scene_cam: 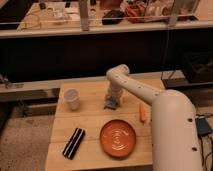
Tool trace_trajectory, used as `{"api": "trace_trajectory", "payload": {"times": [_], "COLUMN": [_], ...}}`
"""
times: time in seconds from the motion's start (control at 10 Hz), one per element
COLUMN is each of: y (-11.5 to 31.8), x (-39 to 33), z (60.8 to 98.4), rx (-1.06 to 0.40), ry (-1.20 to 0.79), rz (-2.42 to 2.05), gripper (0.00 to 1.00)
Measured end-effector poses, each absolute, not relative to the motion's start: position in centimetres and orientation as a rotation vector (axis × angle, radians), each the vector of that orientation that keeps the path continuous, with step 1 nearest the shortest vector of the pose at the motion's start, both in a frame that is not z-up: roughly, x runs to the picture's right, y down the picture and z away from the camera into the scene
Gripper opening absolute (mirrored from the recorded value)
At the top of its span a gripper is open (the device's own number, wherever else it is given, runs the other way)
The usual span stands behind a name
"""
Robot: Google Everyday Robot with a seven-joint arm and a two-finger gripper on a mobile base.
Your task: Wipe the white sponge on the table
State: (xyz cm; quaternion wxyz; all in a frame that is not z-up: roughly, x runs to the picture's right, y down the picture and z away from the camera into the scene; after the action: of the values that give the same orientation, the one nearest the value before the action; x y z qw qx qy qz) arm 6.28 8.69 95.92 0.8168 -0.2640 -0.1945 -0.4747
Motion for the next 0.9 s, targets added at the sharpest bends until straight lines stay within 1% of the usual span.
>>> {"api": "trace_trajectory", "payload": {"times": [0.2, 0.3, 0.6, 0.7, 0.9], "y": [8.44, 8.38, 8.51, 8.54, 8.49], "x": [6.45, 6.53, 6.40, 6.38, 6.31], "z": [96.12, 96.15, 96.23, 96.29, 96.29], "rx": [-0.564, -0.568, -0.580, -0.581, -0.578], "ry": [-0.408, -0.406, -0.407, -0.408, -0.409], "rz": [-1.011, -1.015, -1.026, -1.026, -1.028], "gripper": [0.60, 0.58, 0.42, 0.39, 0.38]}}
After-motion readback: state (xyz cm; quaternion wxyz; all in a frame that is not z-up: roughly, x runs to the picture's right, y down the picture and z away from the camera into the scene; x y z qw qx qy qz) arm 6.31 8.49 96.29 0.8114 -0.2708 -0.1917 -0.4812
